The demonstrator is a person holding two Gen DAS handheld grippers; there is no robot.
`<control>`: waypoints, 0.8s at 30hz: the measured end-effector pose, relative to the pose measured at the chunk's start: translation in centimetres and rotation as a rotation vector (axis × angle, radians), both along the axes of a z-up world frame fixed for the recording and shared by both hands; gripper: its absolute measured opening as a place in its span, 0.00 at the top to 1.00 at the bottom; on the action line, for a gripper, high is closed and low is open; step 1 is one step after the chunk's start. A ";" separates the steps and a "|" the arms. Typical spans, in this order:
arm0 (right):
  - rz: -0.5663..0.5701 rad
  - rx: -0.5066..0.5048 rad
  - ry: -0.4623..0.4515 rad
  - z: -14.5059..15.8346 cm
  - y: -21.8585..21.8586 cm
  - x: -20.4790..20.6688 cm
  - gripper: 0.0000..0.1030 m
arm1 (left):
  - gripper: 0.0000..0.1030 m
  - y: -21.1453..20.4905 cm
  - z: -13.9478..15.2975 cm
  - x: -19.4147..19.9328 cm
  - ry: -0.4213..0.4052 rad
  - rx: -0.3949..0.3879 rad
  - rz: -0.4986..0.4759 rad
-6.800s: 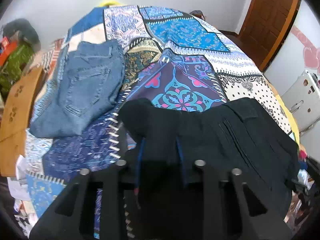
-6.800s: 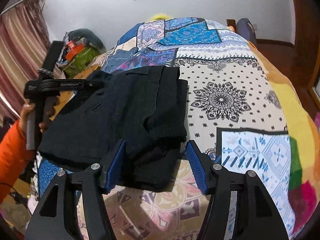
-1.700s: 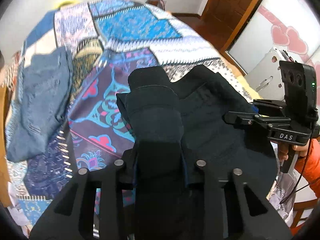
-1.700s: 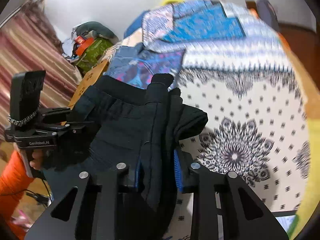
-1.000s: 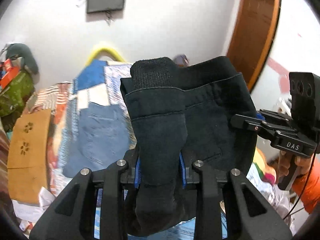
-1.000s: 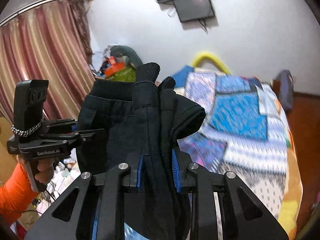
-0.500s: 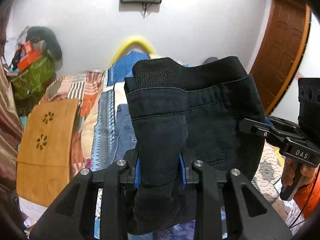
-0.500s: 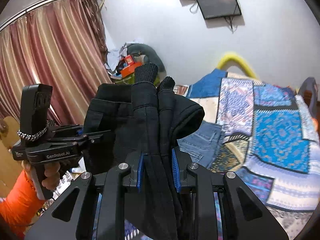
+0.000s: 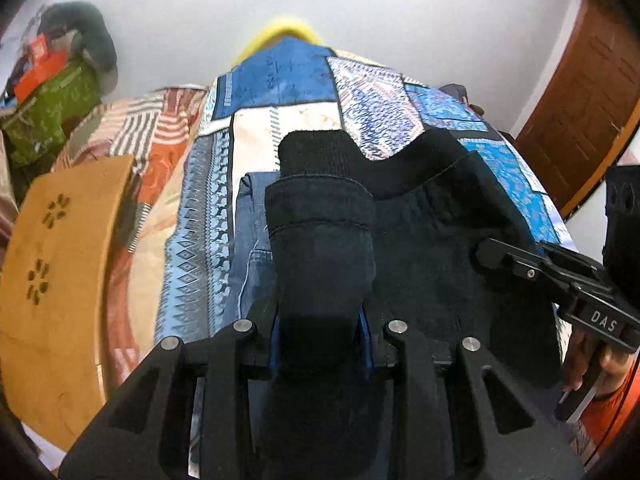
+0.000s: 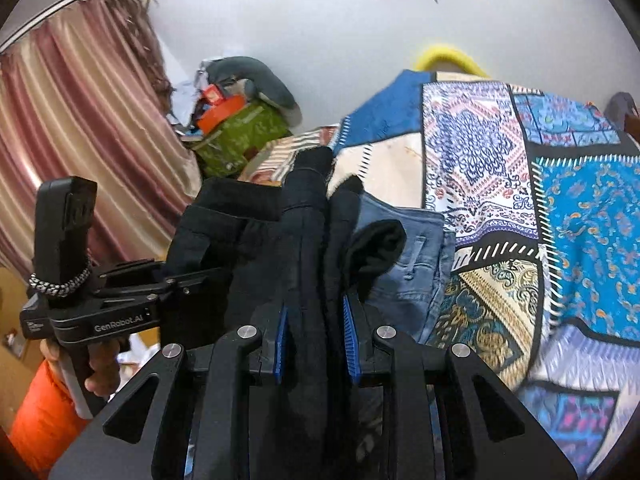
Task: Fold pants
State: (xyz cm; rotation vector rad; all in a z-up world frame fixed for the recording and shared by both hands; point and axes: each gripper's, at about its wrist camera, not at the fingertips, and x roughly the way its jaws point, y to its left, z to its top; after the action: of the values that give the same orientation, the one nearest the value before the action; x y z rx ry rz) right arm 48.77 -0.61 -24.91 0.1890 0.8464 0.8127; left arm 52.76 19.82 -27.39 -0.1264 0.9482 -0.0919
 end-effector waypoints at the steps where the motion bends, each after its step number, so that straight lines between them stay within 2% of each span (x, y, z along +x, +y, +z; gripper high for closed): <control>1: -0.008 -0.002 0.000 -0.4 0.1 0.5 0.80 | 0.72 0.1 -0.7 0.7 0.006 -0.008 0.002; 4: -0.024 -0.010 0.012 -1.5 0.1 1.6 0.80 | 0.72 0.5 -2.5 2.2 0.025 -0.021 0.012; 6: -0.031 -0.040 0.003 -2.0 0.3 2.1 0.80 | 0.70 0.6 -4.2 2.9 0.068 -0.038 0.010; 9: -0.024 -0.094 0.024 -3.0 0.5 2.3 0.79 | 0.64 0.8 -6.5 3.6 0.145 -0.065 0.037; 11: -0.012 -0.140 0.029 -3.6 0.5 2.3 0.75 | 0.53 1.1 -6.8 3.3 0.158 -0.075 0.073; 16: -0.001 -0.243 0.018 -3.4 -0.3 1.5 0.64 | 0.51 2.3 -5.3 1.0 0.140 -0.040 0.111; 18: 0.007 -0.272 0.003 -2.7 -0.8 0.7 0.62 | 0.51 2.6 -4.4 -0.2 0.130 -0.024 0.118; 22: 0.014 -0.328 -0.056 -0.3 -1.8 -1.4 0.61 | 0.51 2.6 -0.8 -3.9 0.064 0.047 0.121; 24: 0.019 -0.329 -0.098 1.6 -2.4 -3.0 0.61 | 0.51 2.4 1.2 -5.9 0.029 0.052 0.120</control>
State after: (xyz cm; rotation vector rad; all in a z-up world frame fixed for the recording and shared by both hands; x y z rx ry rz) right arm 45.73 -2.96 -23.34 -0.1481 0.8766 0.6837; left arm 46.91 22.22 -26.20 -0.1363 0.9688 0.0456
